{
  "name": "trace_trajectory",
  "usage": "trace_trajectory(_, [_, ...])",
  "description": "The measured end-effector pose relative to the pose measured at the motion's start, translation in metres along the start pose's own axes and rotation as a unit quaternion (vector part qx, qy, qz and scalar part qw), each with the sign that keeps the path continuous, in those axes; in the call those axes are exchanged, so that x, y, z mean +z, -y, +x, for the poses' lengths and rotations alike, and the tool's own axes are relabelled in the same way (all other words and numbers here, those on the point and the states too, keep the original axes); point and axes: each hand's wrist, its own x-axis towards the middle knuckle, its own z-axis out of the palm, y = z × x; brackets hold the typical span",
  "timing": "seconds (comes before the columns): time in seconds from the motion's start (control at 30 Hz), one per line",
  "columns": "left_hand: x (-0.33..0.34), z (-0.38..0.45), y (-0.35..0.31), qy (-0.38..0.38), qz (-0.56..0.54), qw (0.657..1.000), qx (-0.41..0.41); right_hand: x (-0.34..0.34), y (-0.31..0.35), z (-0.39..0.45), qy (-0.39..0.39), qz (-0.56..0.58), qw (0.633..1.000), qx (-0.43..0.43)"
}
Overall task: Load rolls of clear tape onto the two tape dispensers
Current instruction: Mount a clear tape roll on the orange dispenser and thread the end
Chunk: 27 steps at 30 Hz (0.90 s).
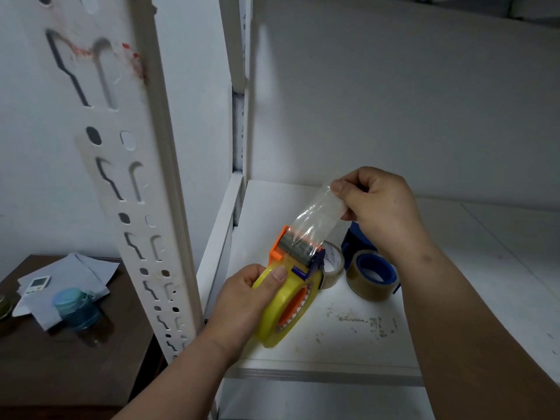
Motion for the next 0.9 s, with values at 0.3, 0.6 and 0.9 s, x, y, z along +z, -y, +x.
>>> trace_trajectory(0.3, [0.005,0.000,-0.003,-0.014,0.014,1.000,0.000,0.001,0.031,-0.014,-0.022,-0.049,0.991,-0.126])
trace_trajectory(0.6, [0.004,-0.003,-0.004,-0.009,0.021,1.000,0.000,0.001,0.024,-0.012,-0.029,-0.050,0.992,-0.110])
trace_trajectory(0.9, [0.000,-0.005,0.004,-0.011,-0.010,1.000,-0.006,0.009,-0.027,0.001,0.025,0.037,0.996,0.072])
